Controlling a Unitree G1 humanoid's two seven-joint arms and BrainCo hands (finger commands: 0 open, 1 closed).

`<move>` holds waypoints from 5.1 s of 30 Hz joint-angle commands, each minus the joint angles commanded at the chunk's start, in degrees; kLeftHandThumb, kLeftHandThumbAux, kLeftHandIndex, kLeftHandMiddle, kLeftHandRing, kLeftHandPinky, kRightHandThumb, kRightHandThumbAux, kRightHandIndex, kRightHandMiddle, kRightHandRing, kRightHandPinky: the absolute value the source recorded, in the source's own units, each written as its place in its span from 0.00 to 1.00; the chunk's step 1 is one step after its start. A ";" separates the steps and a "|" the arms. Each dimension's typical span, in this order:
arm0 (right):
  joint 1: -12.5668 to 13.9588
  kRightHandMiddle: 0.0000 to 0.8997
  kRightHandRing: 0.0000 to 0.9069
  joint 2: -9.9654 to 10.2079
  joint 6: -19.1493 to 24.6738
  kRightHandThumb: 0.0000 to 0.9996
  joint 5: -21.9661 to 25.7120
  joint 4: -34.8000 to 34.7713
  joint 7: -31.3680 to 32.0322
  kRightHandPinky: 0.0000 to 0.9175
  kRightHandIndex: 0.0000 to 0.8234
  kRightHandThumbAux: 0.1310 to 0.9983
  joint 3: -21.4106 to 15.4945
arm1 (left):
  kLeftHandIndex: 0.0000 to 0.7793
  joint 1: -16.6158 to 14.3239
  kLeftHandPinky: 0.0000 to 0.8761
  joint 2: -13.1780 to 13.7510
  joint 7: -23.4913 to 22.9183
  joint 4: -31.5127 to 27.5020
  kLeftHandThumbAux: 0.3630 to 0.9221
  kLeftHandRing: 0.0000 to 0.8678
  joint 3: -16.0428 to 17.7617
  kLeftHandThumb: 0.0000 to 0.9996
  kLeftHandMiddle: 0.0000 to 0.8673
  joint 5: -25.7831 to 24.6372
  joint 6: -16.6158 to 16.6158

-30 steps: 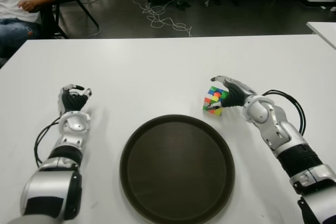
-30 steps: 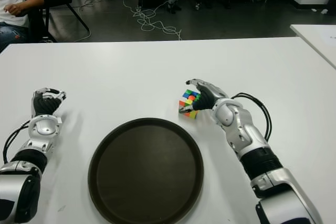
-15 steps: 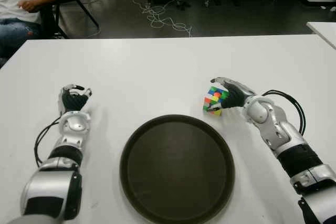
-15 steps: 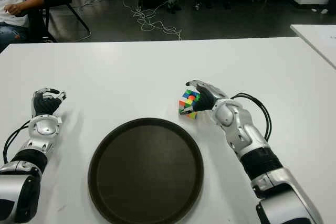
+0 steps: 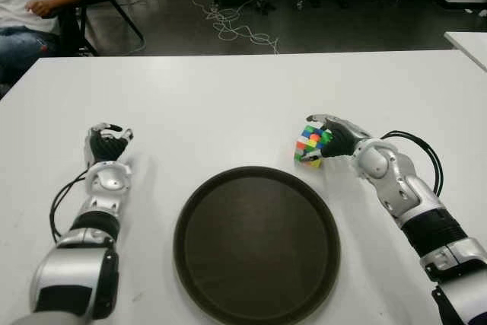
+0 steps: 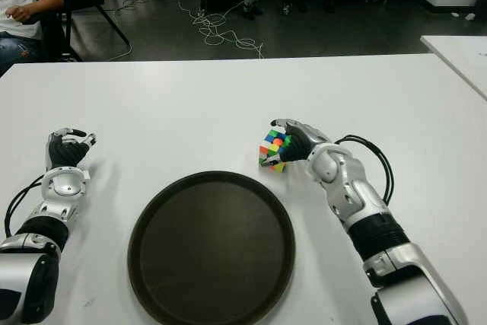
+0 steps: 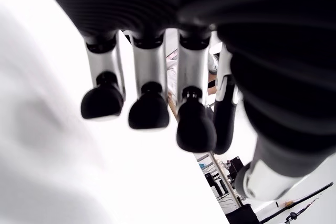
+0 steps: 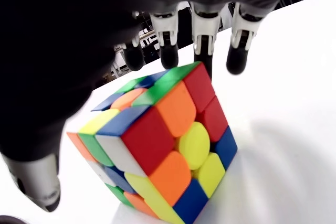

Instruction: Pick up the Rubik's Cube and put it in the plate

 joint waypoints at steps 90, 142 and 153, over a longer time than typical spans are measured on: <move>-15.44 0.10 0.08 5.24 -8.02 0.00 -2.03 36.31 -6.08 0.01 0.08 0.74 5.44 | 0.57 0.41 0.92 -0.57 0.20 -0.77 0.60 0.94 0.46 0.71 0.94 -0.19 -0.73; -14.63 0.17 0.17 5.42 -9.91 0.00 -0.16 34.72 -9.00 0.13 0.17 0.74 4.10 | 0.57 0.36 0.92 -0.55 0.46 -1.14 0.61 0.94 0.08 0.71 0.94 0.28 0.05; -13.16 0.16 0.16 3.92 -7.82 0.00 -0.70 28.36 -6.28 0.12 0.18 0.74 4.33 | 0.57 0.30 0.92 -0.47 0.24 -1.06 0.61 0.94 -0.21 0.71 0.94 0.49 -0.16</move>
